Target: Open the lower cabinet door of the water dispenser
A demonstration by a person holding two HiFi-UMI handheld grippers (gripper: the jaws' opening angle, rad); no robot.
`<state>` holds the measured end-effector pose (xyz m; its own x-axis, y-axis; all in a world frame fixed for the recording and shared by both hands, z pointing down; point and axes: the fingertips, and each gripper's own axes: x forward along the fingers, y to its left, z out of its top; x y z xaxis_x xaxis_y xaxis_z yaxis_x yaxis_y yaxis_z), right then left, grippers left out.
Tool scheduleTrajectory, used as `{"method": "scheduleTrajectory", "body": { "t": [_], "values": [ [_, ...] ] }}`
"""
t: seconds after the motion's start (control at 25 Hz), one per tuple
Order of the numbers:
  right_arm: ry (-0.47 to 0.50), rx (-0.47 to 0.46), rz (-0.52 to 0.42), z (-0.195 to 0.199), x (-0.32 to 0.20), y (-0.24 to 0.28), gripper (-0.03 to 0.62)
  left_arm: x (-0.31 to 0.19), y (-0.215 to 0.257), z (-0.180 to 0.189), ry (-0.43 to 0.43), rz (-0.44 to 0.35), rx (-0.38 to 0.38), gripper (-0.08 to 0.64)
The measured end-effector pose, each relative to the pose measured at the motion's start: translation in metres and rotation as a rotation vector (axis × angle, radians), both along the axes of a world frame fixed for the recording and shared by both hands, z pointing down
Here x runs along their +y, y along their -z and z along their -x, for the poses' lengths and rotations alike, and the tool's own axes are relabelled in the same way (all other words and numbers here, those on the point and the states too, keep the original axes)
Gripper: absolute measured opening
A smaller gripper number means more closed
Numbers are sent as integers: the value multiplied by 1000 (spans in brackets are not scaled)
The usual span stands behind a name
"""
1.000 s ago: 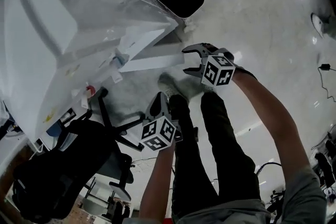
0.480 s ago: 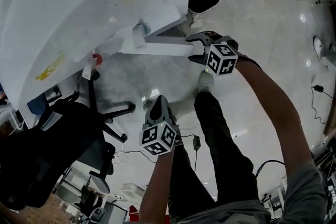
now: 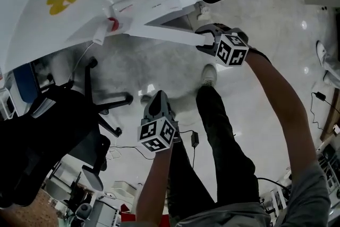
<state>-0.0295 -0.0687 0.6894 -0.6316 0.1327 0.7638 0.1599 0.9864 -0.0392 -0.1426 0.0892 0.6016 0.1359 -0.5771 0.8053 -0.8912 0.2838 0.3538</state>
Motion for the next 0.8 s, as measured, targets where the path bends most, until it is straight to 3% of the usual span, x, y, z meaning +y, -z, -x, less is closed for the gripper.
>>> {"method": "scheduleTrajectory", "body": {
  "t": [0.8],
  "values": [
    [-361, 32, 1, 31, 80, 0, 202, 44, 6, 53, 7, -33, 33, 11]
  ]
}}
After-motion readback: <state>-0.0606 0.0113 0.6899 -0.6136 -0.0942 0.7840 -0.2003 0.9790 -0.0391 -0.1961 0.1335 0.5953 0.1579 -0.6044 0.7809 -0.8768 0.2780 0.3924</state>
